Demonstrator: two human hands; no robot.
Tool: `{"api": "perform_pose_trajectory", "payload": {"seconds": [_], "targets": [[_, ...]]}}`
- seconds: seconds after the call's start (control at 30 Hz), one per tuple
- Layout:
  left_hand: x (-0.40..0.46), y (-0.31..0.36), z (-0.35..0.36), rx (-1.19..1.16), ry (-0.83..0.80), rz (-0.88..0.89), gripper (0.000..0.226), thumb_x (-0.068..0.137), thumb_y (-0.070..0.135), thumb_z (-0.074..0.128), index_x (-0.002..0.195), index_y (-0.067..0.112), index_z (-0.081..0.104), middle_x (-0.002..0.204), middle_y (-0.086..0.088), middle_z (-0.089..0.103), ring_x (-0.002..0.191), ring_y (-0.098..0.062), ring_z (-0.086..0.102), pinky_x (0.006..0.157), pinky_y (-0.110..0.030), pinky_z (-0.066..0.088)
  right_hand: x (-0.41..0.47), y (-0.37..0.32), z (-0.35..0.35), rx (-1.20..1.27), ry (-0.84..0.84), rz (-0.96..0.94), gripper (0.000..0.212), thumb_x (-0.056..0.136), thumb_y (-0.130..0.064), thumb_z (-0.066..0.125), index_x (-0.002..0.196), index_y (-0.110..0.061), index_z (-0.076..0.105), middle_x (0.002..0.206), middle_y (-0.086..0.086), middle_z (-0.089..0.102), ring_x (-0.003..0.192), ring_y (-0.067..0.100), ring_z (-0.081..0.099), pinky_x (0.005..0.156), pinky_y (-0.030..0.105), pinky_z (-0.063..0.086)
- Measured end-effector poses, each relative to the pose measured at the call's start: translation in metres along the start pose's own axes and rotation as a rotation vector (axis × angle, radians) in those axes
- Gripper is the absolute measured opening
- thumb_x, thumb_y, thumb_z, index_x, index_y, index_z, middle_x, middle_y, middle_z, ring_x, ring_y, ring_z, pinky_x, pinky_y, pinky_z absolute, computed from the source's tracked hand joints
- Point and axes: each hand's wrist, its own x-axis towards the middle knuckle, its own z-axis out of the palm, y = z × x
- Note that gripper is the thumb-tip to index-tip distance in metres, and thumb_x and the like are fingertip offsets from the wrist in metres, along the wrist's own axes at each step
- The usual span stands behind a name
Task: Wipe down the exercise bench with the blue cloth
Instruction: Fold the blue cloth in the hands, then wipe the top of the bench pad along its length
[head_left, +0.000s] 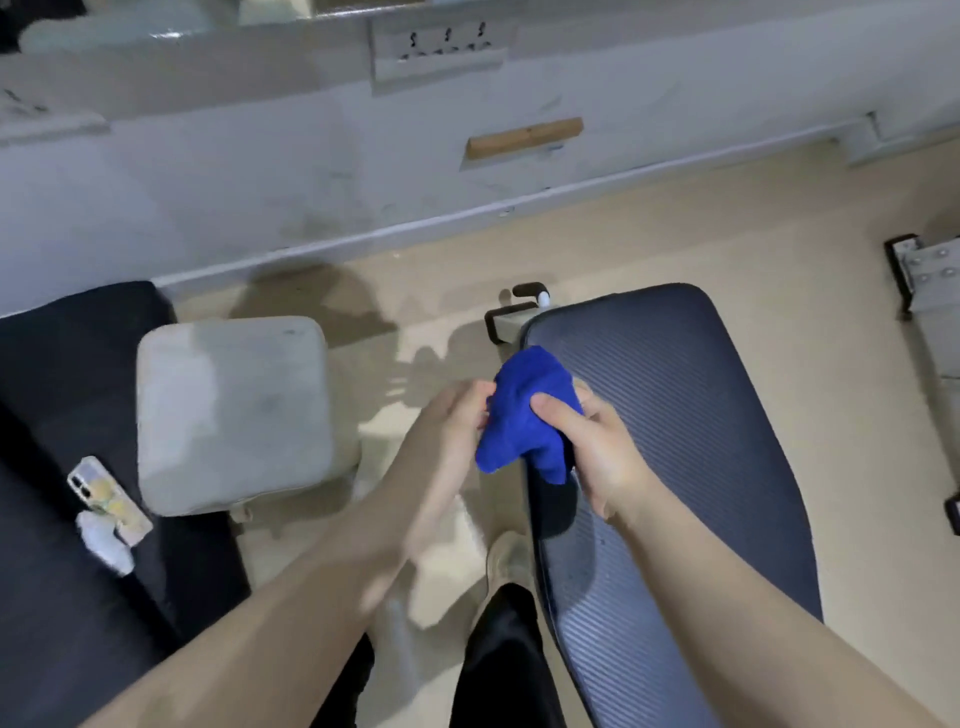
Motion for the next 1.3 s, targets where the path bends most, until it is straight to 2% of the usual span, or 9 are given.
{"api": "perform_pose_trajectory", "payload": {"seconds": [0.13,0.3,0.43,0.5,0.67,0.83,1.03,1.2,1.3], "targets": [[0.020,-0.001,0.081,-0.214,-0.268,-0.192,0.055,0.100,0.049,0.020,0.107,0.018,0.064,0.100,-0.009,0.073,0.095,-0.020,0.067,0.091,-0.039,0.048,-0.008,-0.004,-0.046,0.046,0.042,-0.067,0.020,0.072,-0.024,0.066,0.090,-0.018,0.059,0.094,0.014,0.062,0.086,0.024,0.061,0.084,0.045,0.050],[0.053,-0.006,0.151,-0.256,-0.397,-0.201,0.066,0.096,0.058,0.020,0.126,0.012,0.058,0.124,-0.008,0.065,0.114,-0.019,0.061,0.103,-0.035,0.044,-0.002,0.002,-0.111,-0.348,0.212,-0.352,0.039,0.077,-0.019,0.061,0.109,-0.027,0.041,0.119,0.008,0.050,0.110,0.022,0.053,0.095,0.040,0.045],[0.091,-0.008,0.164,1.141,-0.128,0.149,0.084,0.087,0.070,0.025,0.151,0.015,0.021,0.159,-0.016,0.016,0.147,-0.030,0.012,0.122,-0.043,0.007,0.038,0.006,-0.183,-0.776,0.496,-0.404,0.048,0.081,-0.001,0.055,0.128,-0.012,0.048,0.121,0.014,0.049,0.106,0.030,0.050,0.094,0.034,0.040],[0.103,-0.003,0.154,1.437,0.092,0.165,0.104,0.077,0.069,0.050,0.152,0.025,-0.008,0.158,-0.018,-0.015,0.146,-0.036,-0.012,0.118,-0.050,-0.003,0.067,0.002,-0.214,-0.884,0.528,-0.395,0.048,0.083,-0.002,0.057,0.130,-0.013,0.051,0.119,0.017,0.048,0.101,0.036,0.051,0.091,0.037,0.043],[0.137,-0.007,0.145,1.272,0.114,-0.134,0.142,0.055,0.067,0.075,0.141,0.037,-0.033,0.152,-0.008,-0.037,0.142,-0.040,-0.024,0.115,-0.059,0.000,0.101,0.003,-0.233,-1.085,0.404,-0.483,0.047,0.082,-0.016,0.066,0.128,-0.017,0.055,0.106,0.021,0.051,0.087,0.039,0.052,0.074,0.036,0.049],[0.144,-0.016,0.141,1.220,0.143,-0.091,0.142,0.053,0.062,0.079,0.142,0.039,-0.030,0.151,-0.004,-0.038,0.143,-0.039,-0.022,0.115,-0.058,0.003,0.094,0.007,-0.216,-1.426,0.199,-0.603,0.066,0.056,-0.007,0.076,0.119,-0.023,0.061,0.101,0.017,0.059,0.075,0.035,0.059,0.042,0.028,0.046],[0.144,-0.015,0.142,1.225,0.139,-0.089,0.141,0.053,0.062,0.078,0.143,0.039,-0.029,0.151,-0.004,-0.039,0.142,-0.040,-0.021,0.114,-0.057,0.003,0.151,-0.036,-0.208,-1.229,0.450,-0.407,0.056,0.078,-0.007,0.055,0.129,-0.030,0.052,0.111,0.017,0.048,0.086,0.035,0.052,0.057,0.029,0.037],[0.143,-0.010,0.144,1.234,0.123,-0.119,0.142,0.054,0.064,0.077,0.142,0.037,-0.030,0.150,-0.006,-0.039,0.142,-0.041,-0.020,0.114,-0.056,0.003,0.114,-0.020,-0.212,-1.367,0.075,-0.480,0.058,0.072,-0.010,0.063,0.127,-0.027,0.054,0.107,0.016,0.053,0.075,0.034,0.057,0.050,0.029,0.042],[0.144,-0.013,0.143,1.244,0.130,-0.113,0.142,0.053,0.065,0.076,0.142,0.037,-0.030,0.150,-0.006,-0.040,0.142,-0.041,-0.020,0.114,-0.056,0.003,0.136,-0.034,-0.219,-1.337,0.245,-0.445,0.055,0.076,-0.010,0.058,0.127,-0.031,0.054,0.107,0.016,0.051,0.076,0.034,0.056,0.054,0.030,0.043]]}}
